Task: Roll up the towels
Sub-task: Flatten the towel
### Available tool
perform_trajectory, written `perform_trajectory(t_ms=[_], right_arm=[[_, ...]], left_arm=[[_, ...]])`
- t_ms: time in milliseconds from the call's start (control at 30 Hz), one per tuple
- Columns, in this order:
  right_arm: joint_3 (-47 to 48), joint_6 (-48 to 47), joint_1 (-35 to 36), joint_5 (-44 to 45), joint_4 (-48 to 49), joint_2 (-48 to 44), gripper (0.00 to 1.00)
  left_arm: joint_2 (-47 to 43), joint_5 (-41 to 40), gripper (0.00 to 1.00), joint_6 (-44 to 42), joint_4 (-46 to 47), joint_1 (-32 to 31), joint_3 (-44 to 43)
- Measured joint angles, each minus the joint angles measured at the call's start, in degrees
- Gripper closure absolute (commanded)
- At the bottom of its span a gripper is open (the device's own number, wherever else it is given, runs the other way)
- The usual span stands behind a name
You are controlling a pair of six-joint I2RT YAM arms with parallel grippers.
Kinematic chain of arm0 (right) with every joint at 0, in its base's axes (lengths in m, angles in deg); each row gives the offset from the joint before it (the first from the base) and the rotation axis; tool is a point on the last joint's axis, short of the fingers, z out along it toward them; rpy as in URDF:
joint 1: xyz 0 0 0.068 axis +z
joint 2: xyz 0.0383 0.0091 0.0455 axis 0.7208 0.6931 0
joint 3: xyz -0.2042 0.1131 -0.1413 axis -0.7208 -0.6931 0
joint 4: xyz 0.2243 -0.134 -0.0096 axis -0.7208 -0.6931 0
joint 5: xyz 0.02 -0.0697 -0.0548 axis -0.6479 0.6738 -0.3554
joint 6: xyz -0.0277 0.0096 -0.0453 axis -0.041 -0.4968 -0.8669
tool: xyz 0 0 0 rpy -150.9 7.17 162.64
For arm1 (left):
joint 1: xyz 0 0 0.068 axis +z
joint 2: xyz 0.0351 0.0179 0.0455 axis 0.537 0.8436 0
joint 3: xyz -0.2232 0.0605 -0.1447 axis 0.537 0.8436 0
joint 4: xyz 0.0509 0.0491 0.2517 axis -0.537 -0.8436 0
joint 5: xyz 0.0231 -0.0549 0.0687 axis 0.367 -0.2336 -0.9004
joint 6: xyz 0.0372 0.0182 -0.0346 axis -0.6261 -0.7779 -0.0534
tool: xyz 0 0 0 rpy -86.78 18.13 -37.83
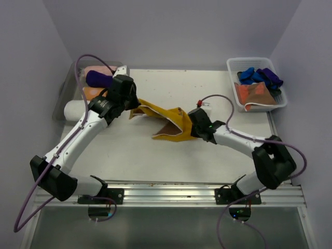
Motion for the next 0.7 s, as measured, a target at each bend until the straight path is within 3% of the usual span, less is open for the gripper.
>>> perform_trajectory(t_ms=[133,300,467,600,633,667,700], right_arm=[[-1.92,-5.27,-10.47,1.31,-2.84,-13.18,1.0],[-1.01,-11.37,-12.9,3.76,-6.56,-22.88,1.0],[1.7,-14.38,-14.56,5.38,-9.79,-25.05,1.0],[5.92,-14.97,-17.64,5.22,-9.68,-20.33,1.0],[8.81,-15.19,-18.38,5.25,-9.7,-16.41,0.88],[11.26,-15.23,-18.8,5.03,-9.64,-13.44,0.67],[14.53,-15.23,-19.12,4.57,-9.75,-9.14,0.62]], left_arm=[[-1.57,0.26,1.0,-1.07,-0.02,2.93,0.0],[-3.02,0.68,1.0,-2.29,0.02,6.62,0.0],[-3.69,1.51,1.0,-3.41,0.39,8.0,0.26],[-4.42,2.67,1.0,-3.89,2.49,8.11,3.43],[-4.48,3.23,1.0,-4.11,3.15,8.11,4.85],[-4.46,3.69,1.0,-4.2,3.93,8.11,6.38],[-4.24,4.33,1.0,-4.24,4.48,8.11,7.87]])
